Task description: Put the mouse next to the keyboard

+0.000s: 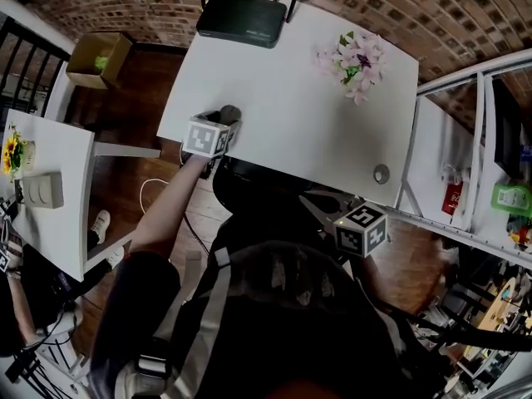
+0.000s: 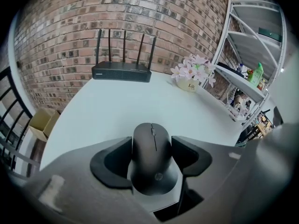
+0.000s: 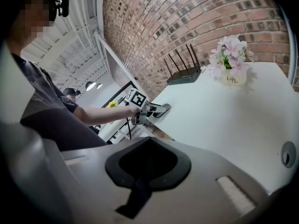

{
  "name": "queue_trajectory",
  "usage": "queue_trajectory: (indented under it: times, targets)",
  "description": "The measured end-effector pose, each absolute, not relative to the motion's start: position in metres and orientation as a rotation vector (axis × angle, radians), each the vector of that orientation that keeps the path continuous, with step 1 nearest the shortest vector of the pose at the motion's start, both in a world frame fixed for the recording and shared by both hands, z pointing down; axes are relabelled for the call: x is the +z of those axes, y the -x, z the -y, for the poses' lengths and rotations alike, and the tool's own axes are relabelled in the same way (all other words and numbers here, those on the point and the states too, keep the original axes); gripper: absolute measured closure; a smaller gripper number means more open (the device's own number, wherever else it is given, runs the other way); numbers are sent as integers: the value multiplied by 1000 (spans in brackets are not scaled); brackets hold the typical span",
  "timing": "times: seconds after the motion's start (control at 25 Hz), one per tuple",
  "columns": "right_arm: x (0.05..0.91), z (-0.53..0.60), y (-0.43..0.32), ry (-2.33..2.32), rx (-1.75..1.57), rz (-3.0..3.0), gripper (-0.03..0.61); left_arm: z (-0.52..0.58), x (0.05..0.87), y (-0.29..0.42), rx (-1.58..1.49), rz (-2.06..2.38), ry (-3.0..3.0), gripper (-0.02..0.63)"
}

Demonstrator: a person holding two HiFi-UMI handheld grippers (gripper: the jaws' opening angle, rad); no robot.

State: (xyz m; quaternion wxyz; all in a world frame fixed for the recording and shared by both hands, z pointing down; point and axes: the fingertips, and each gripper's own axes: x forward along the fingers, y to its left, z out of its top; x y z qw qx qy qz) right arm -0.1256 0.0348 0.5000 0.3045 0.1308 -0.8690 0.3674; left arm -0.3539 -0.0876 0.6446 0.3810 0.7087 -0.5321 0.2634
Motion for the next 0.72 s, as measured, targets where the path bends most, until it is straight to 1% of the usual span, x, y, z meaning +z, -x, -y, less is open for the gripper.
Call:
queue_trajectory:
  times: [0.72]
  targets:
    - [499, -39, 145, -324, 953, 2297, 574, 77, 645, 412, 665, 1440, -1750, 342]
